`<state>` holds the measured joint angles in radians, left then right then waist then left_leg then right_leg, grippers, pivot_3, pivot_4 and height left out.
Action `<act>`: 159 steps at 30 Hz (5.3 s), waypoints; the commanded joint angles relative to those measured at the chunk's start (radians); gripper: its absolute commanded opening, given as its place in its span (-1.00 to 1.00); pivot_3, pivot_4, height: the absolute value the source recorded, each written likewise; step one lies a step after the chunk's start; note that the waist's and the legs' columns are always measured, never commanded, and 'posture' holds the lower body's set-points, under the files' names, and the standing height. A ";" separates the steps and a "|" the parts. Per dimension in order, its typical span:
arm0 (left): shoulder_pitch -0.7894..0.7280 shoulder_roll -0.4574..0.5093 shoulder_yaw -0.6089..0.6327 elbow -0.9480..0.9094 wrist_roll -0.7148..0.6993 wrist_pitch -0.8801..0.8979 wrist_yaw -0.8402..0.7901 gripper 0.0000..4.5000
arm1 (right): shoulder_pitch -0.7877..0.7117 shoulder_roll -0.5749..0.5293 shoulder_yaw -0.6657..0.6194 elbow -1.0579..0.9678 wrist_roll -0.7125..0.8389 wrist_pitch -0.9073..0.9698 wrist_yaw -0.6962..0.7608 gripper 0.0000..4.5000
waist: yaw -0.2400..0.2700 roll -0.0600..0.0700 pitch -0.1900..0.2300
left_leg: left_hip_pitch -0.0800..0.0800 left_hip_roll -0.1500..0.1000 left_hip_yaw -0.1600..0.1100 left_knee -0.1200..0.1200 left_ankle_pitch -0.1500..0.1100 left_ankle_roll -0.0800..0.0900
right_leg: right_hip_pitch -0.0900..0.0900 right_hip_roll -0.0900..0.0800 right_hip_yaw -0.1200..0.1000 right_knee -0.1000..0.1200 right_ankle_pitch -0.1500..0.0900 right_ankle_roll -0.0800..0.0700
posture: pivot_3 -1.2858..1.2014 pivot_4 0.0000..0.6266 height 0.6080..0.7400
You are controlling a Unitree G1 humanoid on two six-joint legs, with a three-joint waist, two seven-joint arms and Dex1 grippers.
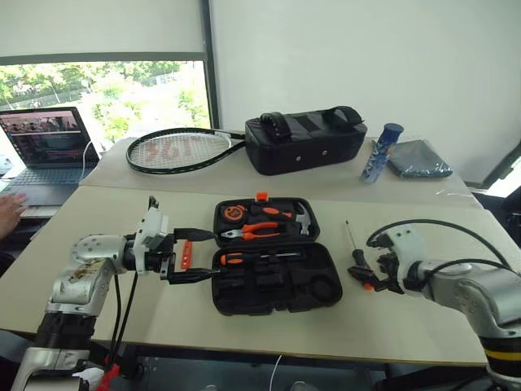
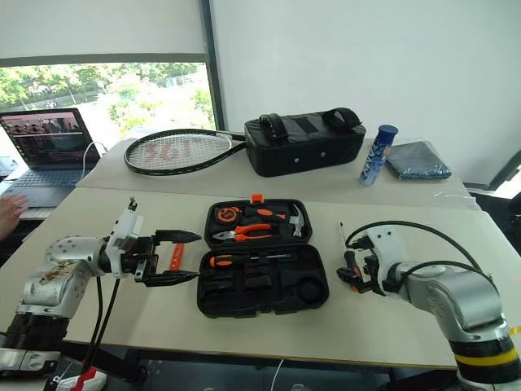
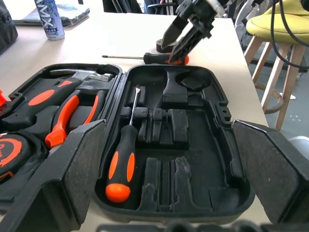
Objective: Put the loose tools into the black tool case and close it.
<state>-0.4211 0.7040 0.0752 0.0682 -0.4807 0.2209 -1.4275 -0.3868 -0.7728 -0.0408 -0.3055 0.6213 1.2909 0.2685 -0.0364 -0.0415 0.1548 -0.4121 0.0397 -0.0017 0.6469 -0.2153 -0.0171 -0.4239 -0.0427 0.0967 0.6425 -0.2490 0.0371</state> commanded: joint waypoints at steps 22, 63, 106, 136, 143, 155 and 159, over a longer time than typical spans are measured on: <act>0.093 0.029 0.084 -0.040 -0.051 -0.011 0.066 1.00 | -0.217 -0.193 0.237 0.070 -0.306 -0.877 0.859 -0.54 | -0.030 0.001 0.001 | 0.007 0.003 0.002 0.004 0.001 0.000 | 0.004 0.003 0.000 0.003 -0.002 0.006 | 0.03 -0.52 1.00; 0.235 0.031 0.120 -0.169 -0.085 0.034 0.178 1.00 | -0.565 0.136 0.593 0.592 -0.804 -0.990 1.097 -0.54 | -0.007 0.003 0.002 | 0.006 0.006 0.002 0.005 0.001 0.000 | 0.001 0.006 -0.001 0.006 0.005 -0.005 | 0.03 -0.52 1.00; 0.180 0.031 0.080 -0.120 -0.043 0.019 0.151 1.00 | -0.426 0.194 0.457 0.450 -0.647 -0.867 1.010 -0.99 | -0.007 0.003 0.002 | 0.005 0.006 0.001 0.005 0.001 0.000 | 0.000 0.006 -0.001 0.007 0.005 -0.005 | 0.03 -0.52 1.00; 0.238 0.056 0.182 -0.099 -0.043 -0.009 0.206 1.00 | -0.339 0.183 0.188 0.390 -0.446 -1.075 0.986 -0.99 | -0.008 0.004 0.003 | 0.007 0.012 0.001 0.006 0.003 -0.001 | 0.000 0.014 0.001 0.006 0.009 -0.009 | 0.03 -0.52 1.00; 0.425 0.090 0.366 -0.081 -0.030 -0.059 0.259 1.00 | -0.048 0.125 -0.068 0.147 -0.221 -1.041 0.949 -0.07 | -0.007 0.004 0.003 | 0.006 0.012 0.000 0.001 0.002 0.000 | 0.000 0.013 0.000 0.003 0.008 -0.009 | 0.03 -0.52 1.00; 0.724 0.015 0.601 -0.140 -0.051 0.024 0.491 1.00 | 0.364 0.224 -0.294 0.062 -0.058 -1.358 0.977 0.98 | -0.007 0.004 0.003 | 0.013 0.012 0.003 0.001 0.003 -0.001 | 0.004 0.012 0.002 0.005 0.003 -0.004 | 0.03 -0.52 1.00; 0.624 0.041 0.529 -0.249 -0.105 0.258 0.637 1.00 | 0.363 0.208 -0.284 0.072 -0.048 -1.400 0.993 0.98 | 0.000 0.002 0.004 | 0.014 0.012 0.003 0.001 0.004 -0.002 | 0.004 0.012 0.001 0.005 0.003 -0.010 | 0.03 -0.52 1.00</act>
<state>0.2382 0.7137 0.6239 -0.0996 -0.5522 0.3883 -0.8515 -0.0162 -0.5488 -0.3021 -0.2097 0.5404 -0.0708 1.2515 -0.0360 -0.0392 0.1588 -0.3984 0.0515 0.0008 0.6475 -0.2111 -0.0192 -0.4201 -0.0304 0.0977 0.6480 -0.2446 0.0265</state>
